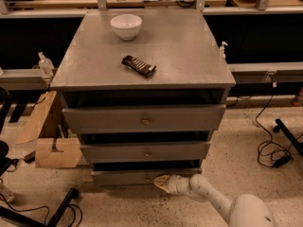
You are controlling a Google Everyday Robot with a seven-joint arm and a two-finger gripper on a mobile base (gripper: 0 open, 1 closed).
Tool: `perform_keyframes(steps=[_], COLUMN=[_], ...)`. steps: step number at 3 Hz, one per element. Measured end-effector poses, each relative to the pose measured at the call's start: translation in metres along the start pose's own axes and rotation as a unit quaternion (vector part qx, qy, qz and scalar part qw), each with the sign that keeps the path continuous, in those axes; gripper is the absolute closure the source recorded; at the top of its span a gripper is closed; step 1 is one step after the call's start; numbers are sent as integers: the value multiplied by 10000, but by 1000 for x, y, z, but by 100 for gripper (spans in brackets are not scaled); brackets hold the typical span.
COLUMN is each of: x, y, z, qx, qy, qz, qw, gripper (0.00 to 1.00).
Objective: Close bottom drawer
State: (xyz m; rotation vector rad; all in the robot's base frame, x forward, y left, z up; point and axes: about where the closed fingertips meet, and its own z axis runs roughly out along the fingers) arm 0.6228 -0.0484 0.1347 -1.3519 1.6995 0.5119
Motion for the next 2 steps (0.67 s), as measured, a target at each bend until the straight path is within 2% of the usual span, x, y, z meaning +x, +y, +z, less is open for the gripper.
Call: perform_keyframes(steps=[1,2], x=[5,5], y=[-26,-26], z=[2,2], qx=[112,112], qy=[39,39], qz=[22,22], qw=[9999,9999], gripper=[100,100])
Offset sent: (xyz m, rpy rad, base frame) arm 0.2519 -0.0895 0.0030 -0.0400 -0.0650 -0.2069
